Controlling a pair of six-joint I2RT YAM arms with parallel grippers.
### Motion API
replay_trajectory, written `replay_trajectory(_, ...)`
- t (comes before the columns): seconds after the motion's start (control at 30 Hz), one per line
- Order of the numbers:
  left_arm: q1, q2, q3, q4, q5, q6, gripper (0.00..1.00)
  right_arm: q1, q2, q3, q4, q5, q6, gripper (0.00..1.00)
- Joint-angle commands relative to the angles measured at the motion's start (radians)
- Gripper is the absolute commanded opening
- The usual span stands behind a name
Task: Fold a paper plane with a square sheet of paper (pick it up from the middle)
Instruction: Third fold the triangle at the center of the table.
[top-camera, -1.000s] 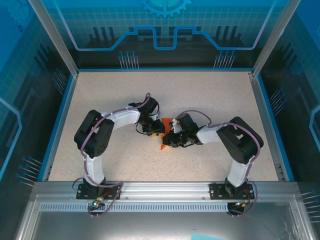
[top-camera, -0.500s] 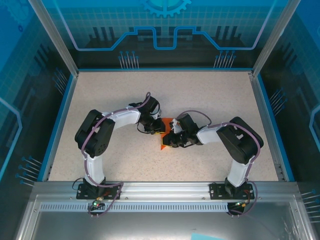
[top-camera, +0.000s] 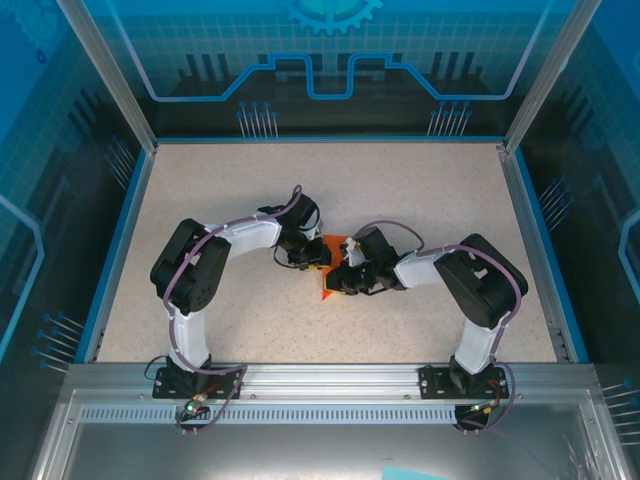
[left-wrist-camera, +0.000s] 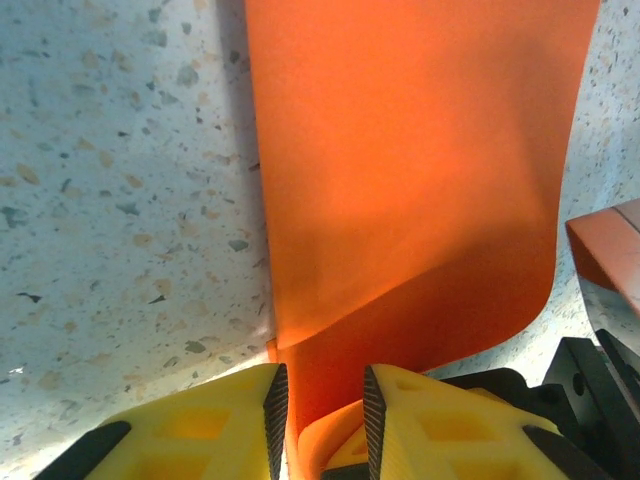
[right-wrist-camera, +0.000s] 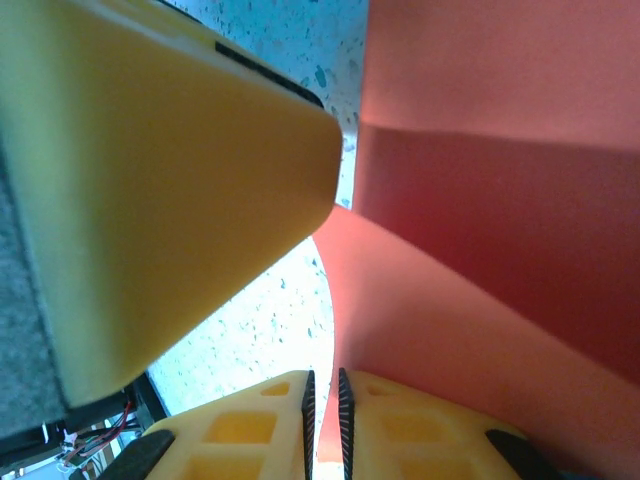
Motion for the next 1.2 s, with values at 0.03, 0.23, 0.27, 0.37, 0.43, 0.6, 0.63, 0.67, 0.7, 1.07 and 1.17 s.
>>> replay_trajectory(0.03, 0.002, 0.011, -0.02, -0.016, 0.018, 0.014, 0.28, -0.014, -0.021, -0.014, -0.002, 0.006, -0.005, 0.17)
replay_trajectory(0.23, 0.002, 0.002, -0.041, 0.01, 0.044, 0.004, 0.2, -0.012, -0.018, -0.009, -0.005, 0.005, -0.005, 0.17)
replay_trajectory(0.27, 0.003, 0.001, -0.039, 0.008, 0.042, 0.006, 0.2, -0.013, -0.018, -0.008, -0.006, 0.005, -0.006, 0.17)
replay_trajectory(0.37, 0.002, 0.007, -0.034, -0.003, 0.041, 0.014, 0.17, -0.013, -0.018, -0.008, -0.007, 0.005, -0.006, 0.17)
replay_trajectory(0.43, 0.002, 0.013, -0.029, -0.009, 0.041, 0.018, 0.16, -0.013, -0.018, -0.007, -0.008, 0.005, -0.006, 0.17)
replay_trajectory(0.6, 0.002, 0.017, -0.013, -0.018, 0.032, 0.023, 0.11, -0.013, -0.022, -0.008, -0.01, 0.005, -0.009, 0.17)
replay_trajectory(0.63, 0.003, 0.018, -0.01, -0.021, 0.031, 0.025, 0.1, -0.015, -0.023, -0.008, -0.014, 0.005, -0.01, 0.17)
replay_trajectory(0.67, 0.003, 0.019, -0.008, -0.024, 0.032, 0.026, 0.08, -0.015, -0.026, -0.007, -0.018, 0.004, -0.011, 0.17)
replay_trajectory(0.7, 0.004, 0.018, -0.005, -0.025, 0.031, 0.028, 0.08, -0.018, -0.029, -0.004, -0.023, 0.002, -0.014, 0.17)
replay_trajectory(1.07, 0.003, 0.046, 0.041, -0.05, 0.023, 0.055, 0.02, -0.064, -0.086, 0.023, -0.115, -0.002, -0.07, 0.27)
replay_trajectory(1.17, 0.004, 0.05, 0.05, -0.054, 0.025, 0.061, 0.02, -0.098, -0.101, 0.046, -0.158, 0.001, -0.103, 0.27)
